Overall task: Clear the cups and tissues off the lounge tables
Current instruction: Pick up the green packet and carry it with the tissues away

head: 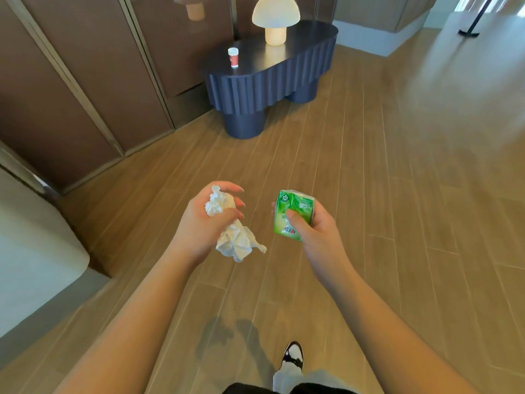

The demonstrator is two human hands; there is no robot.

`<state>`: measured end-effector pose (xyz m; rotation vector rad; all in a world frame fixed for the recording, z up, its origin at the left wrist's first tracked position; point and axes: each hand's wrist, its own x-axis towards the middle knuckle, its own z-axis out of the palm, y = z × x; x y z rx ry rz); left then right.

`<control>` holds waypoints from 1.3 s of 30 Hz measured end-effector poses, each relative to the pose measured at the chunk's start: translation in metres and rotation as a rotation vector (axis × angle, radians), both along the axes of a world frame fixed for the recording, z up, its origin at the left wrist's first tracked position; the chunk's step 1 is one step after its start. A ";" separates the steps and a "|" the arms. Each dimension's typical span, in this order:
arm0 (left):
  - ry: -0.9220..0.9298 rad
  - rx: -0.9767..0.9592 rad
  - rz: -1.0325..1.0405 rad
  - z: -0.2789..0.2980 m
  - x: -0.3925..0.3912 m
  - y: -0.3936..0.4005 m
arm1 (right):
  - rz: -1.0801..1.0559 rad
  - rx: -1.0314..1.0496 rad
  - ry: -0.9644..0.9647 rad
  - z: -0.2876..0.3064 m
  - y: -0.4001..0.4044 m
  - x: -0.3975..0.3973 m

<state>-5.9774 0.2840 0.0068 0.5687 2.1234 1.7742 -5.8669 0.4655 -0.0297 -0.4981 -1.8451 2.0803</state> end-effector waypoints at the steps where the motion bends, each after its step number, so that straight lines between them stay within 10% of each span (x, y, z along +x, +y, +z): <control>1: -0.004 -0.007 0.002 0.002 -0.014 0.016 | 0.001 0.000 -0.004 0.002 0.016 -0.015; 39: 0.043 -0.103 0.023 -0.019 -0.624 0.294 | 0.016 -0.024 0.022 -0.014 0.297 -0.635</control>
